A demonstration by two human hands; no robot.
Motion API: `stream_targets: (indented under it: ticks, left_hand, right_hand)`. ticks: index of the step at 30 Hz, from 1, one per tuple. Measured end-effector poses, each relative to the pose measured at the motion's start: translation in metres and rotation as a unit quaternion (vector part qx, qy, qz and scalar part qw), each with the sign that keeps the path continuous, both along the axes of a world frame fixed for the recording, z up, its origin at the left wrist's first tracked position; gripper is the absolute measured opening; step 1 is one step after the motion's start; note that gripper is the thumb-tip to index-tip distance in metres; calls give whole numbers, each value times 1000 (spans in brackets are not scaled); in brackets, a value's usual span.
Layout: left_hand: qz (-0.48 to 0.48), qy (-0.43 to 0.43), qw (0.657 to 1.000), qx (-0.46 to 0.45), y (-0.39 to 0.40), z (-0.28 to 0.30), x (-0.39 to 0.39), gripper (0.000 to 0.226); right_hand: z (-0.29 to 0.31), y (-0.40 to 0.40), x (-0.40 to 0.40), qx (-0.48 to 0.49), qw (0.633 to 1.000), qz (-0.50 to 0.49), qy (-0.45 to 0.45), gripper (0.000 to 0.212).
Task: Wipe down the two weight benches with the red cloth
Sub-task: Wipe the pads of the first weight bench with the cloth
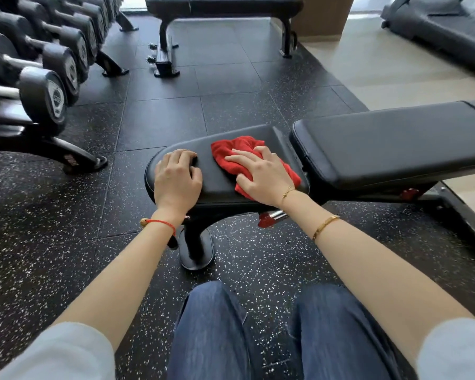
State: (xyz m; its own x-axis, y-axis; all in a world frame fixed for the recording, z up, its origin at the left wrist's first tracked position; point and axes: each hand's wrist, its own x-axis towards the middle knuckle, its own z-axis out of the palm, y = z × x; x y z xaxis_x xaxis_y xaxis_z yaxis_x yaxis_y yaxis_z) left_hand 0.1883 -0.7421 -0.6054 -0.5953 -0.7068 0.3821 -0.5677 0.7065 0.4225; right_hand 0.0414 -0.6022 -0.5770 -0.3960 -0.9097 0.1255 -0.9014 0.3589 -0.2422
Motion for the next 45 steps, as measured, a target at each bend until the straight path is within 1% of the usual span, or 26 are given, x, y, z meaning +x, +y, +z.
stream_targets:
  ticks: [3, 8, 10, 13, 15, 17, 20, 24, 29, 31, 35, 36, 38, 40, 42, 45]
  left_hand:
    - [0, -14, 1000, -16, 0, -1, -2, 28]
    - [22, -53, 998, -16, 4, 6, -11, 26]
    - [14, -29, 999, -19, 17, 10, -18, 28]
    - [-15, 10, 999, -28, 52, 16, -42, 30]
    - [-33, 20, 999, -21, 77, 20, -69, 32]
    - [-48, 21, 999, -10, 99, 20, -98, 33]
    - [-49, 13, 999, -4, 123, 13, -139, 35]
    - [-18, -17, 1000, -8, 137, 2, -167, 35]
    - [6, -48, 999, -23, 137, -2, -169, 35]
    - [12, -44, 999, -26, 138, -2, -170, 33]
    - [20, -36, 999, -33, 137, -2, -170, 32]
    - [21, -34, 999, -33, 136, -2, -169, 32]
    - [20, -31, 999, -34, 135, -3, -168, 32]
    - [20, -29, 999, -35, 134, -3, -167, 33]
    - [20, -31, 999, -31, 134, -3, -166, 33]
    - [16, -41, 999, -20, 135, 1, -165, 34]
  right_hand:
    - [-3, 2, 2, -20, 1000, -4, 20, 45]
    - [-4, 15, -9, -23, 997, 40, 63, 45]
    - [-3, 34, -29, -47, 996, 35, 71, 45]
    - [4, 65, -74, -92, 993, -12, 80, 44]
    - [9, 81, -106, -99, 990, -42, 93, 43]
    - [10, 95, -131, -81, 991, -55, 91, 44]
    - [-4, 108, -148, -26, 996, -31, 85, 49]
    - [-10, 107, -172, -17, 999, -10, 46, 53]
    - [-1, 80, -234, 39, 995, -90, 18, 53]
    - [1, 67, -233, 41, 997, -64, 16, 53]
    - [-5, 71, -199, 43, 996, 71, 36, 50]
    - [-6, 78, -193, 43, 994, 92, 43, 50]
    - [-7, 94, -192, 28, 994, 103, 39, 53]
    - [-7, 107, -201, 1, 995, 93, 24, 56]
    - [-6, 110, -219, -9, 998, 56, 12, 58]
    - [-3, 90, -241, 24, 999, -28, 12, 58]
